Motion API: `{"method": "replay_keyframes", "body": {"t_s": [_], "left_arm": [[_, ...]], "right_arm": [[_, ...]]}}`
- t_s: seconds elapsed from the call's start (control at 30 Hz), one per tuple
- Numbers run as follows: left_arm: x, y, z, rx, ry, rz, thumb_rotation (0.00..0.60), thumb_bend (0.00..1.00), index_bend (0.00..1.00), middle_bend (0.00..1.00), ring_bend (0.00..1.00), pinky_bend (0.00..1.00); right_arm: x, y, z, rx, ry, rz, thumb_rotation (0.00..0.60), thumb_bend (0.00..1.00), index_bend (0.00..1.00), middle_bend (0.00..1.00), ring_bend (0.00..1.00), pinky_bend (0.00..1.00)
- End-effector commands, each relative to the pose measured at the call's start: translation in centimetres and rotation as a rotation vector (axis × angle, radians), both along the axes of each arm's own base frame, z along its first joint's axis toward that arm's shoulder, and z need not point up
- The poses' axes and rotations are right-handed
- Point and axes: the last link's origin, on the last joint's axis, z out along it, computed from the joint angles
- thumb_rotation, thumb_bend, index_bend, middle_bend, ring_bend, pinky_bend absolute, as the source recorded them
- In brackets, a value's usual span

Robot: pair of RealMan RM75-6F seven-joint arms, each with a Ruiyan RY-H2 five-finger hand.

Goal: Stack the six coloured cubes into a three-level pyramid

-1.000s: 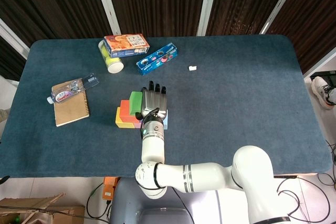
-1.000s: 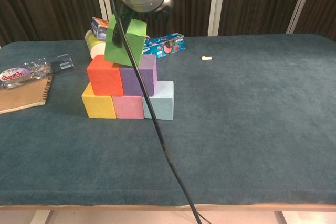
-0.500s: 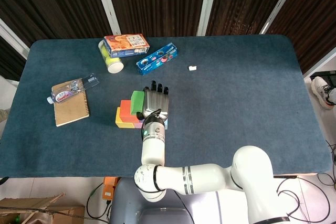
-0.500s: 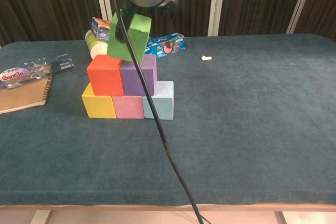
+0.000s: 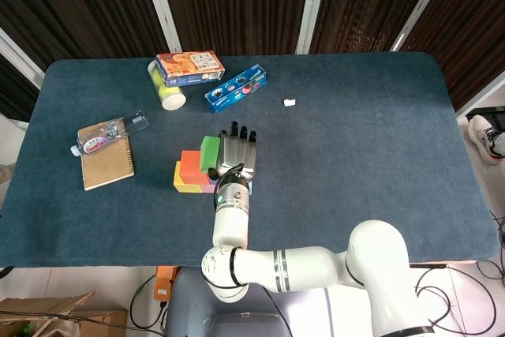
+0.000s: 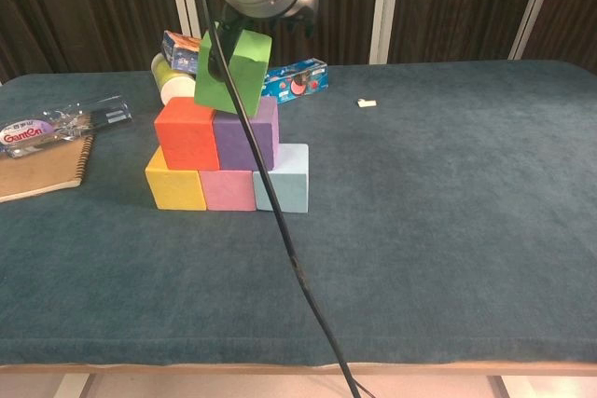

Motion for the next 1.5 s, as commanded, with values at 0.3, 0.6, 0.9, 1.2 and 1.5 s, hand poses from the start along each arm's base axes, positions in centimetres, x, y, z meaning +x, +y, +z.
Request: {"method": "replay_keyframes", "body": {"t_s": [0.3, 0.6, 0.9, 1.2, 1.5], "left_arm": [[-0.3, -0.2, 0.1, 0.005, -0.011, 0.015, 0.558, 0.06, 0.14, 0.01, 0.00, 0.08], [-0.5, -0.4, 0.1, 0.009, -0.016, 0.022, 0.555, 0.06, 0.14, 0.01, 0.00, 0.08], [-0.6, -0.4, 0.2, 0.013, -0.019, 0.019, 0.550, 0.06, 0.14, 0.01, 0.00, 0.08], [-0.7, -0.4, 0.2, 0.015, -0.018, 0.024, 0.553, 0.06, 0.14, 0.01, 0.00, 0.07], [-0.7, 0.1, -0.1, -0.001, -0.017, 0.030, 0.552, 0.06, 0.13, 0.01, 0.00, 0.08]], "right_arm": [[-0.1, 0.0, -0.5, 0.037, 0.011, 0.003, 0.381, 0.22, 0.47, 0.03, 0.00, 0.00], [0.0, 0.0, -0.9, 0.056, 0.015, 0.013, 0.303, 0.22, 0.26, 0.00, 0.00, 0.00], [0.2, 0.0, -0.4, 0.029, 0.000, 0.030, 0.305, 0.22, 0.33, 0.00, 0.00, 0.00], [0.4, -0.1, 0.1, -0.046, 0.092, 0.164, 0.299, 0.28, 0.43, 0.00, 0.00, 0.00], [-0.7, 0.5, -1.1, -0.050, 0.362, 0.345, 0.418, 0.32, 0.48, 0.00, 0.00, 0.00]]}}
